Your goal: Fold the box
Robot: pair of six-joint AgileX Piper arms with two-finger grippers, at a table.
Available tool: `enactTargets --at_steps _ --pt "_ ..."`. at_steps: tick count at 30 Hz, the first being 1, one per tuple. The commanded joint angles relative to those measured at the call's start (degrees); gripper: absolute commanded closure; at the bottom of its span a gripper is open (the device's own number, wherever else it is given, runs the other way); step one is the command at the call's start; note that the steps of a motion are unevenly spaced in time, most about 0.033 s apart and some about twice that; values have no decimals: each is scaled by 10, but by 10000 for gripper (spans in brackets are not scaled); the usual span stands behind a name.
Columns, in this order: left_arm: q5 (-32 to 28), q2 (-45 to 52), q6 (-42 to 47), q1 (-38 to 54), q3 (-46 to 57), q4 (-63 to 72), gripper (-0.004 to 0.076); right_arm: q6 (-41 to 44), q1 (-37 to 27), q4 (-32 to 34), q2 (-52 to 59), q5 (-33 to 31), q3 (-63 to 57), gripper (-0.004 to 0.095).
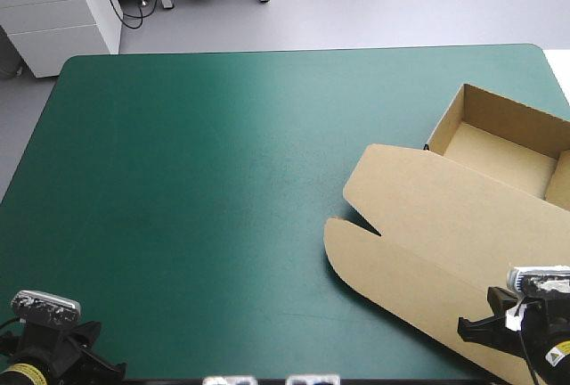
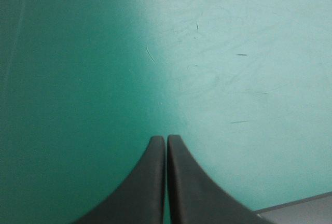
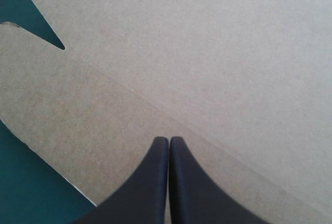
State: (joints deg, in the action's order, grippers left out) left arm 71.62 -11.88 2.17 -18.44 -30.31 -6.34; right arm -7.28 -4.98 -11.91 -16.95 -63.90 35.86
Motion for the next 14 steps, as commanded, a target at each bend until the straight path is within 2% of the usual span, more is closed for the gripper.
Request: enactTargets --at_steps 1,14 --pt "18 -9 3 -2 -13 -2 731 -5 2 -5 3 41 -8 920" --pt "18 -9 3 -2 -13 -2 731 -5 2 -6 3 41 -58 927"
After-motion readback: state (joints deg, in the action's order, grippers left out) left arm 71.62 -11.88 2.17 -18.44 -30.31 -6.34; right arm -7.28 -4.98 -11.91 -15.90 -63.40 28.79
